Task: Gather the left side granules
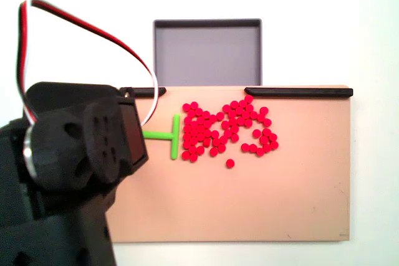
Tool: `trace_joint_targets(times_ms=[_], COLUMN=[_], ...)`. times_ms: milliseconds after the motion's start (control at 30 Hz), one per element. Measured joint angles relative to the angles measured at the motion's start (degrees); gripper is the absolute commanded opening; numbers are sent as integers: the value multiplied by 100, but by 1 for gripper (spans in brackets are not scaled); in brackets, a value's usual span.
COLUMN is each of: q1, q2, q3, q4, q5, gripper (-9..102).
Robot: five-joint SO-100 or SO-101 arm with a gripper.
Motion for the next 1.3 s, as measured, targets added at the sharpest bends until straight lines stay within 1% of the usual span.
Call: trace_joint_targets(times_ms=[267,400,567,667,833,933,1067,1133,1300], q1=[-527,-677,-694,-422,202,501,896,1063,1397], q2=[466,1002,2408,3252,4228,4500,4825,4913,4922], q3=[9,167,1626,2391,3410,3709,4175,4271,4271], q4=[62,431,554,562,492,492,483,457,352], q5=[149,-536,-2127,-3287,-5695,-7128,-8745,-9255,-9861], gripper=[0,0,0,0,0,0,0,0,0])
